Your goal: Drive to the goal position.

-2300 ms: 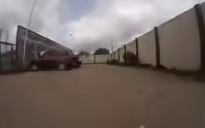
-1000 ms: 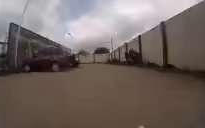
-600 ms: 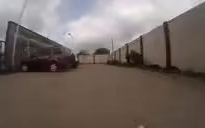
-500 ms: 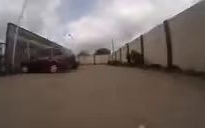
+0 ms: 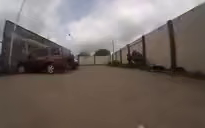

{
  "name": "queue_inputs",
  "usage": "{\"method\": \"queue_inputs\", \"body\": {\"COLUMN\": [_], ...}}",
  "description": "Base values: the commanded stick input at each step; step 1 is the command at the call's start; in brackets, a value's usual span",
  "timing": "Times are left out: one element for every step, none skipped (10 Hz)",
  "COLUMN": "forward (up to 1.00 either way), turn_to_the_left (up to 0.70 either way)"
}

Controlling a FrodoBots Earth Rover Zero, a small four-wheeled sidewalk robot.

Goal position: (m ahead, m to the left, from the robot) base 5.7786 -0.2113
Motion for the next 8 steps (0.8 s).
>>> {"method": "queue_inputs", "body": {"forward": [0.70, 0.70, 0.70, 0.70, 0.70, 0.70, 0.70, 0.70], "turn_to_the_left": [0.00, 0.00, 0.00, 0.00, 0.00, 0.00, 0.00, 0.00]}}
